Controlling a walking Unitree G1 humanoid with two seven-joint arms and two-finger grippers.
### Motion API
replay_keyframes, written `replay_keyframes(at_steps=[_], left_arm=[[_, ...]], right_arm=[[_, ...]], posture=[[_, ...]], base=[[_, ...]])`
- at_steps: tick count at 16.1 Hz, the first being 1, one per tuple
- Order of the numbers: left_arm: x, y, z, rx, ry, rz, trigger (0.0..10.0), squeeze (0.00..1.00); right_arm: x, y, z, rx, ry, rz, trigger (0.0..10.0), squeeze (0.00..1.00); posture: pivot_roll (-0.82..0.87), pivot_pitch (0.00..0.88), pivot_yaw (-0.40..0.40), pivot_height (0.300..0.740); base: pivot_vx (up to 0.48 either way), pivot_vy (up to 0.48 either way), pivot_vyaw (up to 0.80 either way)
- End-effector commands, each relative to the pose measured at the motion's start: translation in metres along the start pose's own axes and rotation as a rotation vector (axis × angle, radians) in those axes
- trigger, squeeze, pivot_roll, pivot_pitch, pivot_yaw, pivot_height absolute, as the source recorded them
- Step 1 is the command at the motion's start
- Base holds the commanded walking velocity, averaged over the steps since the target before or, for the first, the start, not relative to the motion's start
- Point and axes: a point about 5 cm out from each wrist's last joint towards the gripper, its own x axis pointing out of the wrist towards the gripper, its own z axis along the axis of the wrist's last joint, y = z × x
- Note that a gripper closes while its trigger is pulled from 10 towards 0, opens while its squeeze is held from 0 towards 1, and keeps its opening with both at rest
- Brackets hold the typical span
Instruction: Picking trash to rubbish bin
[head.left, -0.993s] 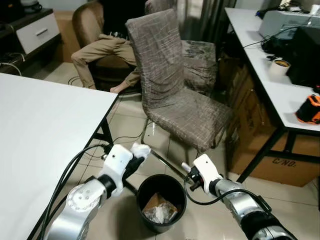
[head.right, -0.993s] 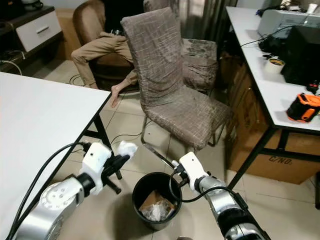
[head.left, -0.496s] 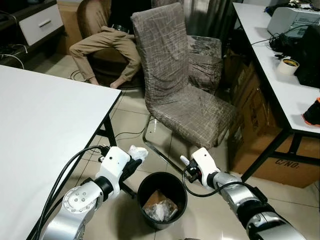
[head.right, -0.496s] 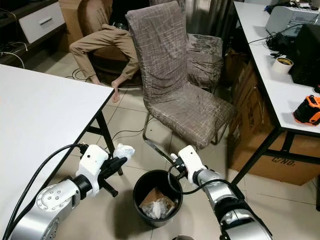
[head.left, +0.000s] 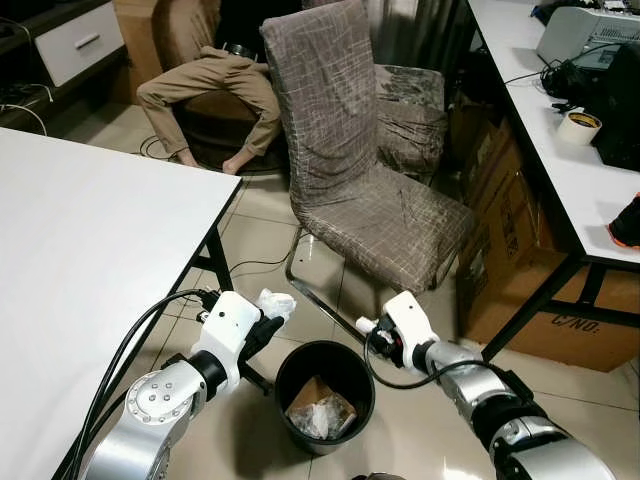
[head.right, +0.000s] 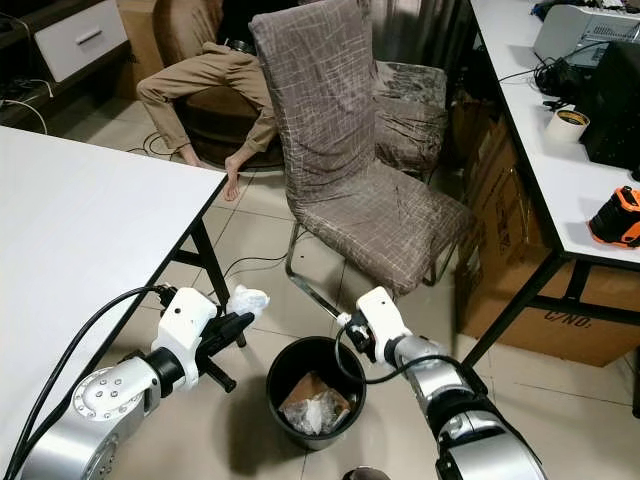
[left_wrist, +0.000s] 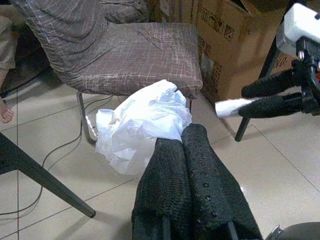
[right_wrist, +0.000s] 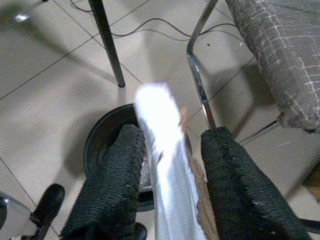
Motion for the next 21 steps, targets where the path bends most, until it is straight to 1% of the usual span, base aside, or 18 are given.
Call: replay_keyframes(at_steps=[1, 6, 9, 10, 11, 12, 13, 14, 15, 16, 17, 18, 19, 21], left_arm=[[0.000, 0.000, 0.004, 0.020, -0.003, -0.006, 10.0, 0.00], [0.002, -0.001, 0.004, 0.017, -0.006, -0.010, 10.0, 0.00], [0.008, 0.005, 0.005, 0.024, -0.008, 0.045, 10.0, 0.00], [0.014, 0.007, 0.003, 0.026, -0.007, 0.065, 10.0, 0.00], [0.021, 0.007, 0.001, 0.017, -0.004, 0.081, 10.0, 0.00], [0.031, 0.005, -0.003, 0.021, 0.008, 0.073, 10.0, 0.00], [0.046, -0.002, -0.013, 0.070, 0.044, 0.039, 10.0, 0.00], [0.057, -0.009, -0.022, 0.097, 0.068, -0.012, 10.0, 0.00], [0.069, -0.017, -0.024, 0.130, 0.060, -0.055, 10.0, 0.00], [0.077, -0.022, -0.023, 0.125, 0.043, -0.081, 10.0, 0.00], [0.088, -0.024, -0.020, 0.151, 0.022, -0.084, 10.0, 0.00], [0.093, -0.025, -0.019, 0.154, 0.020, -0.082, 10.0, 0.00], [0.104, -0.023, -0.017, 0.169, 0.025, -0.061, 10.0, 0.00], [0.117, -0.018, -0.015, 0.173, 0.032, -0.040, 10.0, 0.00]], right_arm=[[0.000, -0.001, 0.000, 0.004, -0.009, -0.001, 10.0, 1.00], [0.000, 0.001, 0.000, 0.021, -0.018, -0.003, 10.0, 1.00], [0.000, -0.002, 0.007, -0.007, -0.050, -0.018, 10.0, 1.00], [-0.001, -0.003, 0.008, -0.004, -0.071, -0.020, 10.0, 0.94], [-0.004, -0.004, 0.010, -0.017, -0.104, -0.007, 10.0, 0.30], [-0.009, -0.003, 0.010, -0.028, -0.146, 0.014, 10.0, 0.00], [-0.022, 0.000, 0.009, -0.027, -0.210, 0.048, 10.0, 0.00], [-0.038, 0.003, 0.007, -0.042, -0.239, 0.057, 10.0, 0.00], [-0.054, 0.005, 0.003, -0.044, -0.252, 0.054, 10.0, 0.00], [-0.066, 0.005, 0.001, -0.050, -0.260, 0.039, 10.0, 0.00], [-0.078, 0.006, 0.000, -0.057, -0.267, 0.036, 10.0, 0.00], [-0.084, 0.007, 0.000, -0.066, -0.267, 0.036, 10.0, 0.00], [-0.099, 0.011, 0.002, -0.096, -0.258, 0.056, 10.0, 0.00], [-0.120, 0.021, 0.006, -0.118, -0.231, 0.113, 10.0, 0.00]], posture=[[-0.14, 0.077, -0.030, 0.740], [-0.14, 0.075, -0.026, 0.740], [-0.14, 0.075, -0.026, 0.740], [-0.17, 0.071, -0.016, 0.740], [-0.17, 0.071, -0.016, 0.740], [-0.19, 0.070, -0.014, 0.740], [-0.21, 0.071, -0.009, 0.740], [-0.23, 0.073, -0.009, 0.740], [-0.24, 0.076, -0.005, 0.740], [-0.26, 0.081, -0.004, 0.740], [-0.27, 0.087, 0.000, 0.740], [-0.27, 0.087, 0.000, 0.740], [-0.28, 0.094, -0.001, 0.740], [-0.29, 0.105, -0.006, 0.740]], base=[[0.000, 0.000, 0.00], [0.000, 0.000, 0.00], [0.000, 0.000, 0.00], [0.000, 0.000, 0.00], [0.000, 0.000, 0.00], [0.000, 0.000, 0.00], [0.000, 0.000, 0.00], [0.000, 0.000, 0.00], [0.000, 0.000, 0.00], [0.000, 0.000, 0.00], [0.000, 0.000, 0.00], [0.000, 0.000, 0.00], [0.000, 0.000, 0.00], [0.000, 0.000, 0.00]])
